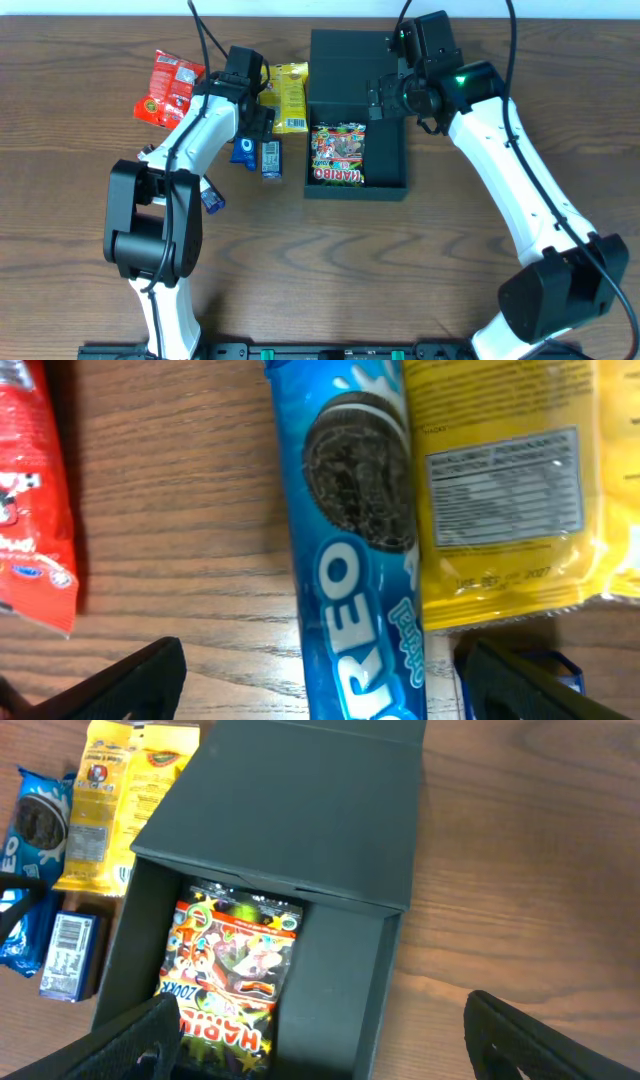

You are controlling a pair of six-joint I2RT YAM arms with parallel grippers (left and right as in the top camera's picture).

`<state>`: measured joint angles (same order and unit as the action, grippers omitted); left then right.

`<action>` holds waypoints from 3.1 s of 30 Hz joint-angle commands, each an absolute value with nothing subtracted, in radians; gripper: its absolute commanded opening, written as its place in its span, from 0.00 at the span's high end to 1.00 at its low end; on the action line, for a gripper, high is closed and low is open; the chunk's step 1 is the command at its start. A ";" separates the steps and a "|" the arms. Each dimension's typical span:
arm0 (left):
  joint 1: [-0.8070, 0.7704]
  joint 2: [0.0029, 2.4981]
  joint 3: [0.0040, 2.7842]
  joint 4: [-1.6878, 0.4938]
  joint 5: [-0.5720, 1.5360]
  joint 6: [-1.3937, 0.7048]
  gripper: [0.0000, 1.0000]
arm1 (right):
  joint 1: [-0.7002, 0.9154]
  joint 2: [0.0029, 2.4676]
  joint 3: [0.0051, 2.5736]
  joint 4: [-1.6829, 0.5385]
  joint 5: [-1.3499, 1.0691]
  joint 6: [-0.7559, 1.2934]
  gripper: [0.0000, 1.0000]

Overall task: Pack container
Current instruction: 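Move the left gripper to the blue Oreo pack and grasp it, then lift the Oreo pack with the left gripper and carry it to the box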

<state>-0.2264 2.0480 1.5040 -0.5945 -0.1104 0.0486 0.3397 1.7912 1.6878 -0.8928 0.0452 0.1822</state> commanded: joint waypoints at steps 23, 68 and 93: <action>-0.205 2.123 1.525 -0.601 -0.051 0.063 0.55 | 0.337 1.777 1.702 -0.892 0.056 0.178 0.10; -0.627 1.870 1.649 -0.553 0.063 -0.479 0.86 | -0.187 1.604 1.703 -0.896 0.057 0.177 0.09; -0.772 2.082 1.649 -0.496 0.086 -0.643 0.88 | -0.225 1.539 1.703 -1.058 0.051 0.186 0.05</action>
